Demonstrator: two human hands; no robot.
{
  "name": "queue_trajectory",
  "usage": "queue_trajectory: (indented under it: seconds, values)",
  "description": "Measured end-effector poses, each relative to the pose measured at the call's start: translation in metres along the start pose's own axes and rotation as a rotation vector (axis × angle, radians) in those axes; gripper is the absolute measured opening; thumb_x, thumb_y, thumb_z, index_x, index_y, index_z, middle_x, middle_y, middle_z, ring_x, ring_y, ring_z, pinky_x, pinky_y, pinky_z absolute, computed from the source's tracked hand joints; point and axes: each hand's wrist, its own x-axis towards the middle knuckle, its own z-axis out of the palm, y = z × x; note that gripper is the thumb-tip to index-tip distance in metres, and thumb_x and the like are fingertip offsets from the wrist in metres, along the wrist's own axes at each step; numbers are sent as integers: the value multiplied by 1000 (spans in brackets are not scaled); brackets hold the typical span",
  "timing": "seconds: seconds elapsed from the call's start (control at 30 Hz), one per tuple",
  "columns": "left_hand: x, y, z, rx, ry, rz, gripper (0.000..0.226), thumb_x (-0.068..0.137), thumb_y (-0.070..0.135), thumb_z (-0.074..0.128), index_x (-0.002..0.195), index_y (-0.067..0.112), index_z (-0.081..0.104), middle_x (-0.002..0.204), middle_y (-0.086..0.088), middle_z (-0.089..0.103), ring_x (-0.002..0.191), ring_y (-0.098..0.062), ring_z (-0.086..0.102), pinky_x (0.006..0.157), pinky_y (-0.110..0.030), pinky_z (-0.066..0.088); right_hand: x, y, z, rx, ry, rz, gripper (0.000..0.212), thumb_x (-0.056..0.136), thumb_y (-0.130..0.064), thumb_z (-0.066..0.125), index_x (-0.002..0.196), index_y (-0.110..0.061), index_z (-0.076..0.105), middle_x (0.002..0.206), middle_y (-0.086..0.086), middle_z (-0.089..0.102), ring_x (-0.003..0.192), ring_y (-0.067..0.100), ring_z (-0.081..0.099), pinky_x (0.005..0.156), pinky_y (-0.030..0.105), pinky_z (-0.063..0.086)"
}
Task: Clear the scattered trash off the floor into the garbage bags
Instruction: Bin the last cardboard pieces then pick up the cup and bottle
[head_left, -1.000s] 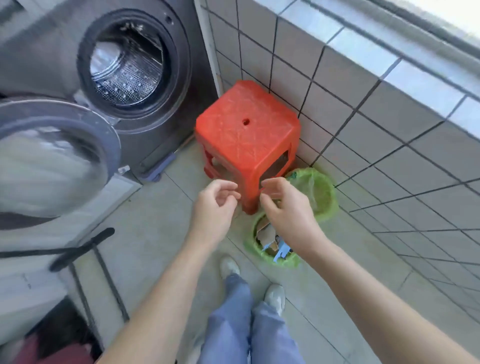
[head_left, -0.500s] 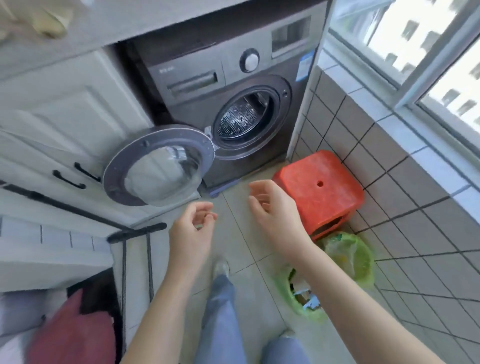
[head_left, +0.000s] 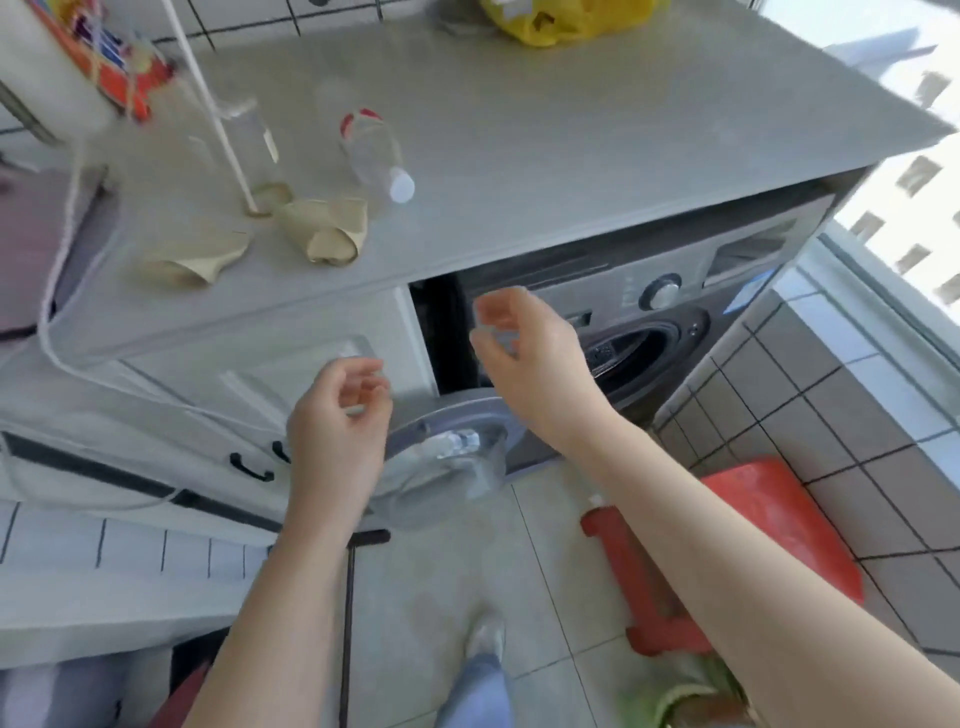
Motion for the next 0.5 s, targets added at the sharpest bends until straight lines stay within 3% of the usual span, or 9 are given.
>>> queue_trajectory:
  seconds: [0.13, 0.27, 0.33, 0.43, 0.5]
  values:
    - [69, 1, -22, 37, 78, 55, 19, 87, 7, 58, 101, 19, 63, 96, 3, 64, 88, -11, 60, 71, -5, 43, 63, -30, 23, -37, 7, -81, 28, 92, -18, 55, 119, -10, 57, 115, 2, 62, 99, 14, 58, 88, 26, 47]
    - [128, -10, -50, 176, 237, 122, 26, 80, 12, 56, 105, 17, 65, 107, -7, 64, 97, -21, 59, 85, -28, 47, 112, -57, 48, -137, -76, -129, 35, 93, -26, 54, 125, -10, 52, 122, 7, 57, 107, 19, 54, 85, 23, 41]
    - [151, -16, -64, 325, 322, 181, 27, 77, 16, 57, 103, 15, 66, 106, -12, 62, 100, -33, 54, 92, -40, 43, 132, -69, 63, -172, -119, -111, 44, 92, -33, 55, 129, -10, 48, 125, 10, 52, 113, 27, 51, 92, 31, 42]
    - [176, -20, -82, 524, 369, 160, 38, 76, 24, 64, 113, 13, 61, 120, -20, 51, 115, -41, 43, 101, -40, 31, 158, -87, 86, -261, -202, -53, 60, 88, -48, 56, 132, -9, 40, 129, 14, 44, 119, 36, 42, 97, 43, 41]
    - [190, -25, -89, 629, 301, 28, 61, 74, 40, 73, 126, 17, 51, 133, -19, 40, 124, -43, 34, 105, -43, 26, 171, -97, 101, -358, -243, -25, 70, 85, -57, 55, 136, -12, 35, 133, 12, 40, 123, 37, 37, 94, 43, 39]
